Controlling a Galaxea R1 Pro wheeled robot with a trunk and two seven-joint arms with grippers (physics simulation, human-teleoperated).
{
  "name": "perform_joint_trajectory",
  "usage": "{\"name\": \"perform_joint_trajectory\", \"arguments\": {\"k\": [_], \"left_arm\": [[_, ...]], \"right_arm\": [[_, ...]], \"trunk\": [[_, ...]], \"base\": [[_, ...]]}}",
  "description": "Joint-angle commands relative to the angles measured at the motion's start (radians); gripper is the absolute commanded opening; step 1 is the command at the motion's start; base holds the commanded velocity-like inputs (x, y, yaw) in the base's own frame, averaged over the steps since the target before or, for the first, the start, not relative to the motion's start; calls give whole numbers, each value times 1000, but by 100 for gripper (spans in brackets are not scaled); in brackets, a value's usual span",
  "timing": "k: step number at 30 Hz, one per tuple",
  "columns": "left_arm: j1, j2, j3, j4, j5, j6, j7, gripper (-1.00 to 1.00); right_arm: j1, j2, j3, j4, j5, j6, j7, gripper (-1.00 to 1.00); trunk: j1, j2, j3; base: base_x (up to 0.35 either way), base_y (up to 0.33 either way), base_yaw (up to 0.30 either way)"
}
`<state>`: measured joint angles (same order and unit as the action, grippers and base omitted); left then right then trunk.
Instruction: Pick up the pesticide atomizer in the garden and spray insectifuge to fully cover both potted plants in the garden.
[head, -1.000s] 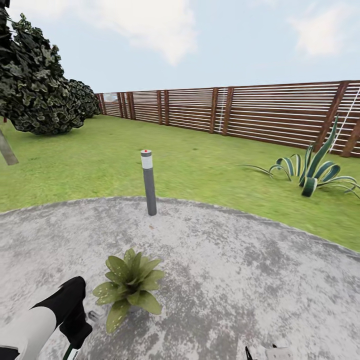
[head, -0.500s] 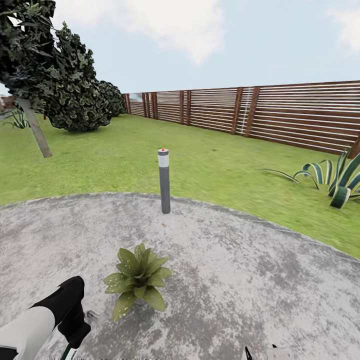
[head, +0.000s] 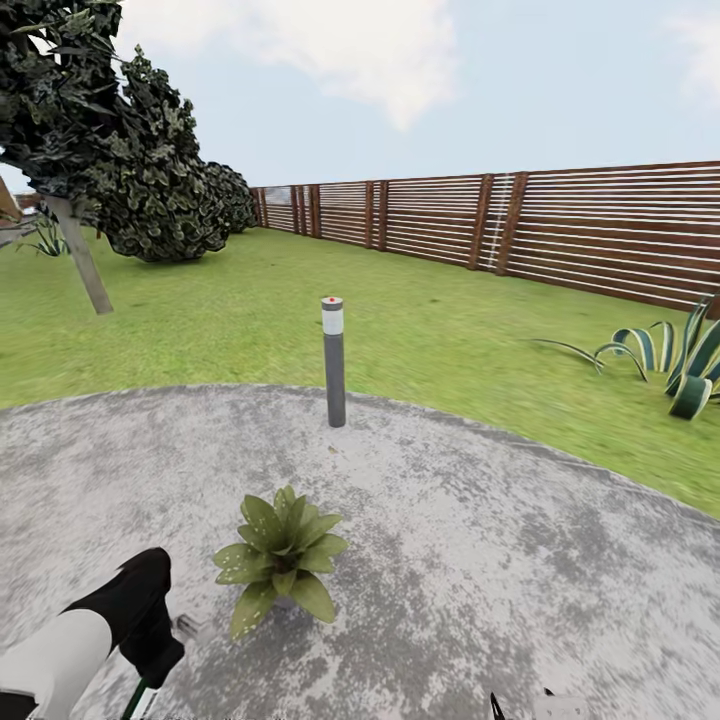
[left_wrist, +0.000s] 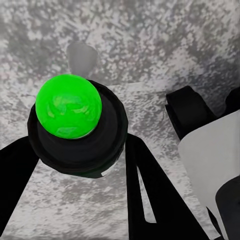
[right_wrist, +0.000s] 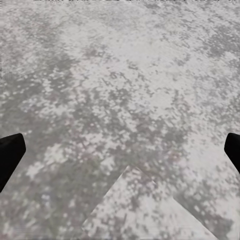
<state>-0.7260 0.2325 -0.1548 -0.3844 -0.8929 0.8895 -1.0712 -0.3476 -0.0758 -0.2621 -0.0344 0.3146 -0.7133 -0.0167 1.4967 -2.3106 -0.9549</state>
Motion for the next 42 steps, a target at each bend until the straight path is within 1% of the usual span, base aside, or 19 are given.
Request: {"name": "perform_joint_trajectory", "arguments": {"k": [1, 3, 4, 8, 10, 12, 13, 17, 19, 21, 25, 29, 35, 38, 42], "left_arm": [[-1, -1, -2, -2, -9, 5, -10, -100], [-1, -1, -4, -2, -10, 5, -6, -100], [-1, 1, -5, -1, -10, 5, 6, -100], [2, 8, -2, 9, -10, 5, 81, -100], [2, 5, 0, 12, -6, 5, 99, -100], [2, -1, 2, 13, -2, 5, 102, -100], [2, -6, 2, 14, 1, 5, 102, -100], [2, -54, 6, 15, 4, 6, 101, -100], [2, -67, 6, 15, 5, 6, 100, -100], [2, -73, 6, 15, 6, 6, 100, -100], [2, -73, 5, 15, 6, 6, 100, -100], [2, -72, 5, 15, 5, 8, 100, -100], [2, -71, 4, 15, 5, 15, 102, -100], [2, -67, 5, 15, 5, 16, 102, -100], [3, -60, 22, 16, 4, 18, 105, -100]], "right_arm": [[-1, 0, -8, 1, 11, -3, -2, 100], [-1, 1, -8, 1, 11, -3, -2, 100], [-1, 1, -8, 1, 11, -3, -2, 100], [-1, 1, -8, 2, 11, -3, -2, 100], [-1, 1, -8, 1, 11, -3, -2, 100], [-1, 1, -8, 2, 11, -3, -2, 100], [-1, 1, -8, 2, 11, -3, -2, 100], [-1, 1, -8, 2, 11, -3, -2, 100], [-1, 1, -8, 2, 11, -3, -2, 100], [-1, 0, -8, 1, 11, -3, -2, 100], [-1, 1, -8, 2, 11, -3, -2, 100], [-1, 0, -8, 2, 11, -3, -2, 100], [-1, 1, -8, 2, 11, -3, -2, 100], [-1, 1, -8, 2, 11, -3, -2, 100], [-1, 1, -8, 2, 11, -3, -2, 100]], "trunk": [[0, 0, -1], [0, 0, -1], [0, 0, -1], [0, 0, -1], [0, 0, -1], [0, 0, -1], [0, 0, -1], [0, 0, -1], [0, 0, -1], [0, 0, -1], [0, 0, -1], [0, 0, -1], [0, 0, -1], [0, 0, -1], [0, 0, -1]], "base": [[16, 0, 217], [52, 0, 247], [83, 0, 266], [100, 0, 258], [107, 0, 111], [109, 0, 39], [111, 0, 20], [154, -1, 5], [271, -50, 1], [291, -139, 0], [137, -225, 0], [-58, -259, 0], [-232, -191, 0], [-274, -152, 2], [-253, -123, 134]]}}
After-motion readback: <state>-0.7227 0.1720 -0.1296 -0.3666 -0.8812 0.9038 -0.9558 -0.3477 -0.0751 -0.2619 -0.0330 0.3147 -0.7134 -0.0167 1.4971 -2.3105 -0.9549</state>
